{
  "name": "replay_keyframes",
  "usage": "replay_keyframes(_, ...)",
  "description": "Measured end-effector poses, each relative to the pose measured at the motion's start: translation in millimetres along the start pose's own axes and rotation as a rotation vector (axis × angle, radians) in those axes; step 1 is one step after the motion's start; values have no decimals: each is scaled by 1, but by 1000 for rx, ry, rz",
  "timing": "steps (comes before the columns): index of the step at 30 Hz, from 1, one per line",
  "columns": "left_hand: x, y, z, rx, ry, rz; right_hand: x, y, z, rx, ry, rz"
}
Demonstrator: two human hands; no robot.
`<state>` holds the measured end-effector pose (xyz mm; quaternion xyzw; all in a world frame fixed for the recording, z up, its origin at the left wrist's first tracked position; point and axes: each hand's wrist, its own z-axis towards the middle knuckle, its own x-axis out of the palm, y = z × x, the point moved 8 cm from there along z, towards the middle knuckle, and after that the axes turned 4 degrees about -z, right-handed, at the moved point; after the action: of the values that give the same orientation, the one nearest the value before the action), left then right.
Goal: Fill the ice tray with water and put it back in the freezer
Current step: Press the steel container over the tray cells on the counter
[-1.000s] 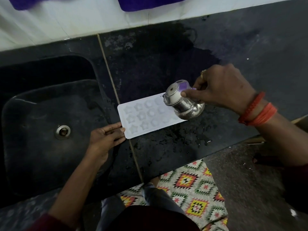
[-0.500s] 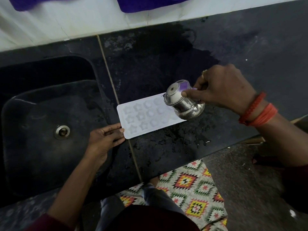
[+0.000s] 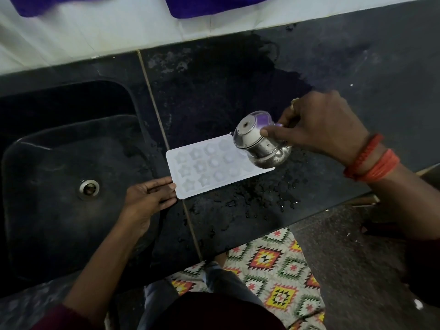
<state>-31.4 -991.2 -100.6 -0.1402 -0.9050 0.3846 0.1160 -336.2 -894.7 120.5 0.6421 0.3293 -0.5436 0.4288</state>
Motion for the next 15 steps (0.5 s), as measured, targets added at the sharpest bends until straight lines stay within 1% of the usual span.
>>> replay_keyframes(6, -1, 0, 2, -2, -1, -5, -3, -3, -8, -12, -20, 48)
replay_keyframes(15, 0, 1, 1, 8, -8, -19, 11, -6, -17, 13, 47, -29)
